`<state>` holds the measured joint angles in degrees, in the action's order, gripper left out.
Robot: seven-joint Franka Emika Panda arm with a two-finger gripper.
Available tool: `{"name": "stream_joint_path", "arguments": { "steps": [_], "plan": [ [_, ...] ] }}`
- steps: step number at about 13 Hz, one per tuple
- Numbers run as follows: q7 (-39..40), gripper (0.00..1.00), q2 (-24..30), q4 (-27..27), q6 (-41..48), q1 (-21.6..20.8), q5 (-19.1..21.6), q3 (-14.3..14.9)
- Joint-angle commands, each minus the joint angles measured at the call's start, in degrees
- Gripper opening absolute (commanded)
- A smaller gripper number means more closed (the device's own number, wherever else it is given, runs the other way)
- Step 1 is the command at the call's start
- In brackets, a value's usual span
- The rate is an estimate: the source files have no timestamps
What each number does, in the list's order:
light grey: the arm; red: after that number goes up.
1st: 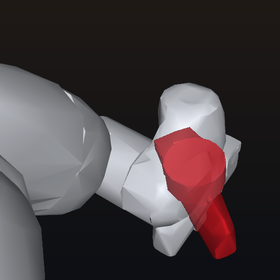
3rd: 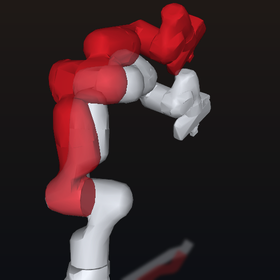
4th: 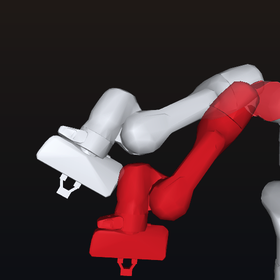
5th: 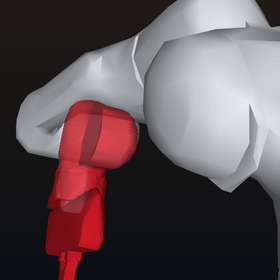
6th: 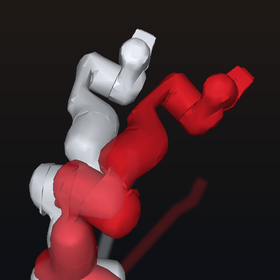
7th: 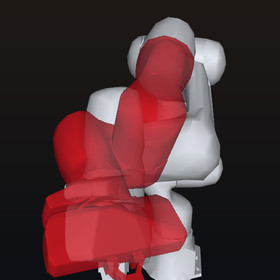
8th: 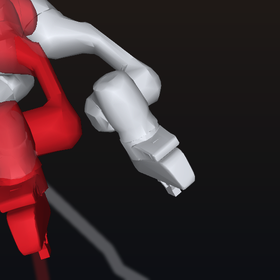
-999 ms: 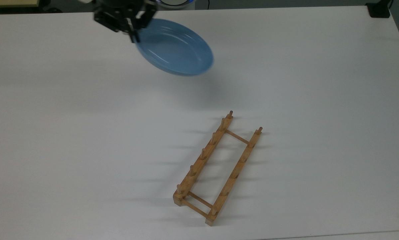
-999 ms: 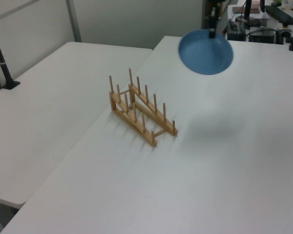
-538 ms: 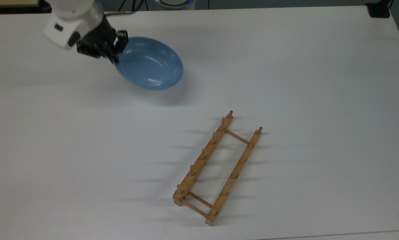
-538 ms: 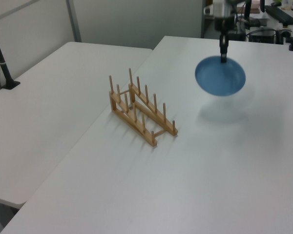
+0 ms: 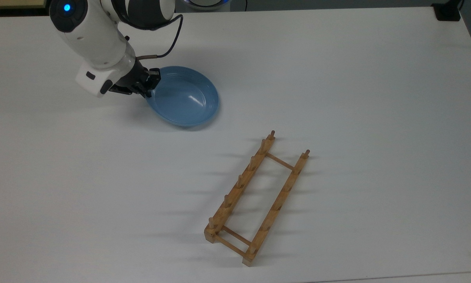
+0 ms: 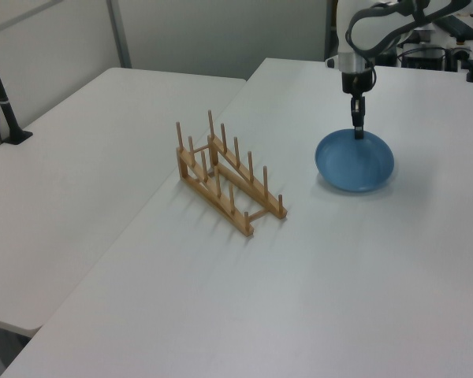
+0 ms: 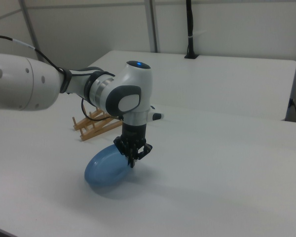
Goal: Pick plate from plate rack
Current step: 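Carry the plate beside the rack and lower it flat onto the table, then open the gripper and raise it away from the plate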
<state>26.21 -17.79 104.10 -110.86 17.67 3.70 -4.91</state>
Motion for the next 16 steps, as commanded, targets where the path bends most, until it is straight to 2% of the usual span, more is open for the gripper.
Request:
{"name": "stream_joint_path", "arguments": {
  "steps": [1,2,3,4,6,9,11,12,15,16],
  "plan": [
    [0.60,0.31,0.13,0.58,-0.76,-0.18,0.96,0.17],
    [0.51,0.47,0.13,0.50,-0.67,-0.10,0.96,0.17],
    [0.33,0.81,0.13,0.32,-0.67,-0.09,0.96,0.17],
    [0.33,0.84,0.21,0.14,-0.67,-0.09,0.96,0.17],
    [-0.19,1.00,1.00,-0.47,-0.50,0.08,0.96,0.34],
    [-7.20,1.00,5.21,-2.14,0.30,-0.01,1.22,0.52],
    [-18.15,1.00,10.47,-4.50,4.48,-0.71,1.13,0.26],
    [-21.87,1.00,11.45,-6.69,7.13,-0.71,1.22,0.17],
    [-31.01,1.00,13.13,-13.11,14.51,-3.68,1.05,0.17],
    [-33.83,1.00,14.87,-13.74,17.06,-5.79,0.78,0.60]
  ]
}}
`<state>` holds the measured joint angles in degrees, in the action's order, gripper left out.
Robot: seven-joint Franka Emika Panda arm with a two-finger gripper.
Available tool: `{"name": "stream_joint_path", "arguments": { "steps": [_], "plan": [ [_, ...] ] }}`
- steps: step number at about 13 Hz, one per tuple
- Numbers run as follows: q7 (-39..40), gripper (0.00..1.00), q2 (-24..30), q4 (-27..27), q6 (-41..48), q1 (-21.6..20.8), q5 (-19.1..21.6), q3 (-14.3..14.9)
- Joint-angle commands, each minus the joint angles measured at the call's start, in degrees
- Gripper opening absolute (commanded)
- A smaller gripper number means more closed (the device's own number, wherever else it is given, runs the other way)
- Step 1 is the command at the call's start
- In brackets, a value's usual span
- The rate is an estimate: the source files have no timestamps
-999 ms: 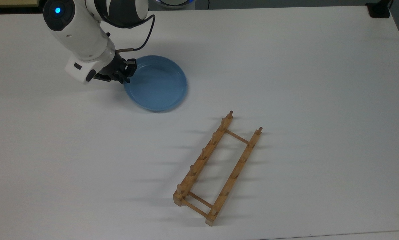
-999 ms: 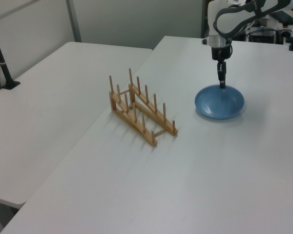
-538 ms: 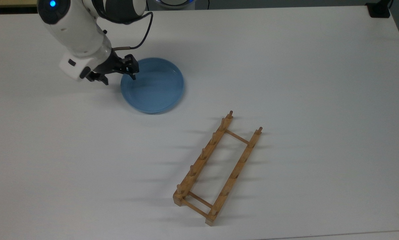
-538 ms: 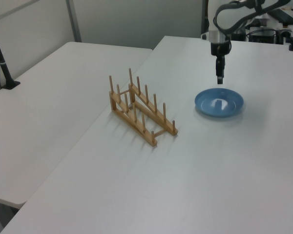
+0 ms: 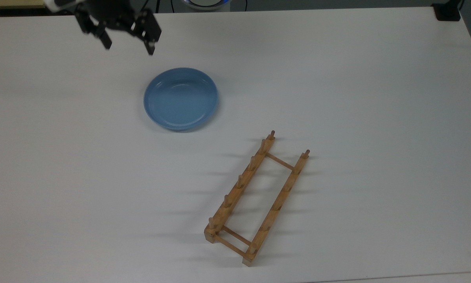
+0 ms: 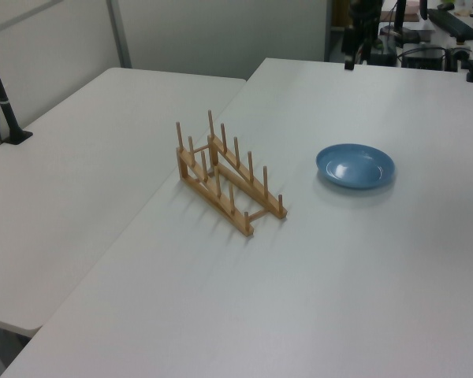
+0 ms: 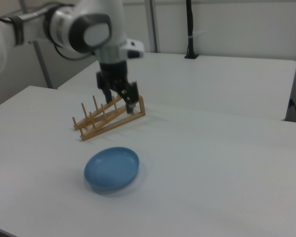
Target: Pick plate from plate rack
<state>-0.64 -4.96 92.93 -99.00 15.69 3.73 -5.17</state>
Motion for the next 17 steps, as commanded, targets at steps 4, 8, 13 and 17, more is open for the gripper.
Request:
{"name": "stream_joint_path", "arguments": {
  "steps": [4,8,13,17],
  "plan": [
    [-16.20,1.00,7.15,-2.66,9.18,-8.91,0.66,1.30],
    [-19.75,1.00,7.42,-2.66,8.66,-12.79,0.48,3.85],
    [0.46,1.00,6.98,-2.66,7.08,-11.74,-0.48,4.03],
    [0.03,1.00,6.89,-2.66,4.70,-11.73,-1.53,3.94]
  ]
}}
